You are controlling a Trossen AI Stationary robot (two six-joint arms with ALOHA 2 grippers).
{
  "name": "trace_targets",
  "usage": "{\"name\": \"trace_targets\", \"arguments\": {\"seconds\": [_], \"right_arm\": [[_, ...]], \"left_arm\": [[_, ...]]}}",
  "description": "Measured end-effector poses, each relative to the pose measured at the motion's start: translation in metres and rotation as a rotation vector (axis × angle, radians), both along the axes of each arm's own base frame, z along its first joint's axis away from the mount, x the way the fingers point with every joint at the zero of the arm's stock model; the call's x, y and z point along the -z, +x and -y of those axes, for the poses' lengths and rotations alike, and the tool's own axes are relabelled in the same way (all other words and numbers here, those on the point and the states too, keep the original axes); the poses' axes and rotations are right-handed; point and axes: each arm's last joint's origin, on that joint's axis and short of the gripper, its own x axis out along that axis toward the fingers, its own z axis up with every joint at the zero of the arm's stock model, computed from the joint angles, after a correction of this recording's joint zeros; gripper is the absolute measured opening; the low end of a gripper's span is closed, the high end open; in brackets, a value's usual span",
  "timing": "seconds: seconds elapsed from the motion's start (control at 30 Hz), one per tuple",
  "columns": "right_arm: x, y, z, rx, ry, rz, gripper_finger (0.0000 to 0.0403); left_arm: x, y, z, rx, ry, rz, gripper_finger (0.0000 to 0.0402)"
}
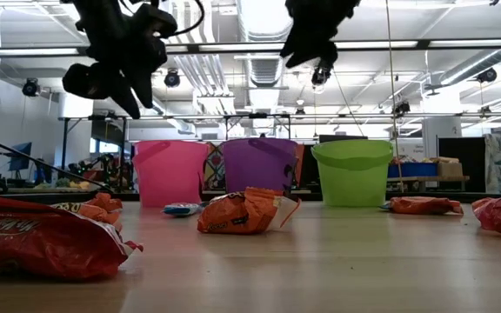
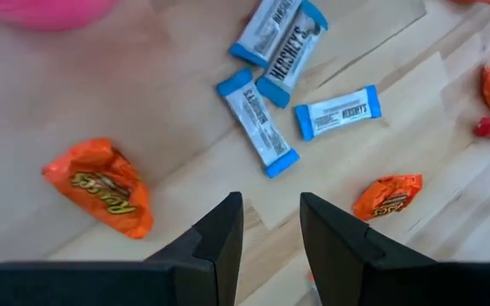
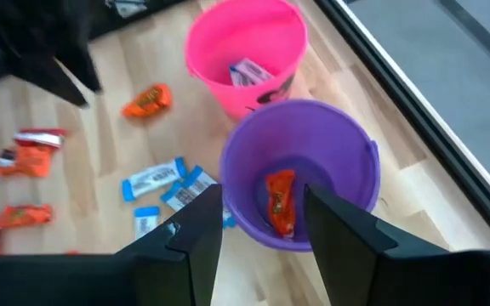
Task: Organize candy in baskets
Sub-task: Put the white chocolate into the pink bucket
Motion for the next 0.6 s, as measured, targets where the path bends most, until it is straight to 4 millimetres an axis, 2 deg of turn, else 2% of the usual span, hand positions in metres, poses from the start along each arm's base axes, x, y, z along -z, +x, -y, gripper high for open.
{"name": "trace_targets", "arguments": {"seconds": [0.23,0.6], "right_arm": [[-0.011,-0.014,-0.005,0.009,0.016,0.014,0.0183],[-0.013,-0.019,-0.007,-0.021,-0.013,-0.004,0.0187]], "left_arm": [[0.013,0.016,0.001,-0.025,-0.017,-0.004,0.0115],[0.04,0.044,0.002,-0.054,-0.047,-0.011,0.0192]]}}
